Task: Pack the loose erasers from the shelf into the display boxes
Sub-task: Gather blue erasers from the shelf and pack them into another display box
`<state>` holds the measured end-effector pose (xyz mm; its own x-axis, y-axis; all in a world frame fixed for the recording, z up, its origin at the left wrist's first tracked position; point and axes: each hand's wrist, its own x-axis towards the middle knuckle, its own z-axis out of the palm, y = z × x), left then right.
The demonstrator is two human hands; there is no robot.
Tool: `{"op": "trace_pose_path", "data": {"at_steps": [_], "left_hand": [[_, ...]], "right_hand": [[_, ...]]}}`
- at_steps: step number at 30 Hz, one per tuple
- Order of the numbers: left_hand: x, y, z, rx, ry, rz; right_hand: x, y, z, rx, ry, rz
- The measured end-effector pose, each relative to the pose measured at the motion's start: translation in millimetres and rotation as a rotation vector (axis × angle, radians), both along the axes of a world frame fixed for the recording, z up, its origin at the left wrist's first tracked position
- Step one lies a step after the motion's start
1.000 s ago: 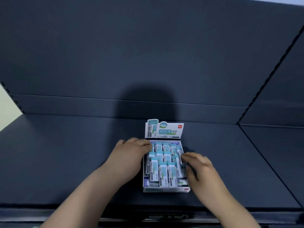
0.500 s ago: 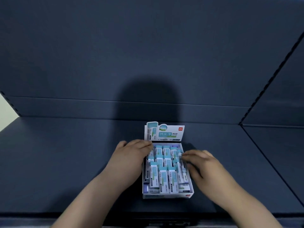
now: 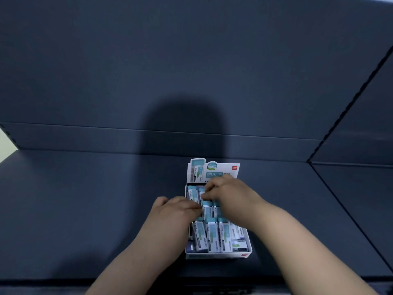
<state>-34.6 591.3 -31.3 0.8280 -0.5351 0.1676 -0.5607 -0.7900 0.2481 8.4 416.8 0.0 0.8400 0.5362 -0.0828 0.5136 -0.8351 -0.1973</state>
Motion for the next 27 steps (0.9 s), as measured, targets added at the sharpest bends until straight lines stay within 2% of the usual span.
{"op": "trace_pose_path", "data": {"at_steps": [5,10,16,22,27], "left_hand": [[2,1,3,0.000,-0.076,0.063],[0,0,8,0.148,-0.133,0.104],[6,-10,18,0.184,-0.035,0.167],[19,-19,17,0.219,0.118,0.119],[17,-19,21,0.217,0.112,0.157]], "right_hand": [[2,7,-5,-0.020,-0.017,-0.002],[0,4,-10,0.053,-0.013,-0.022],[-8,-18,-8,0.275,-0.129,-0.218],[-6,-28,-8,0.132,-0.069,-0.192],[-1,-26,-11,0.048,-0.038,-0.114]]}}
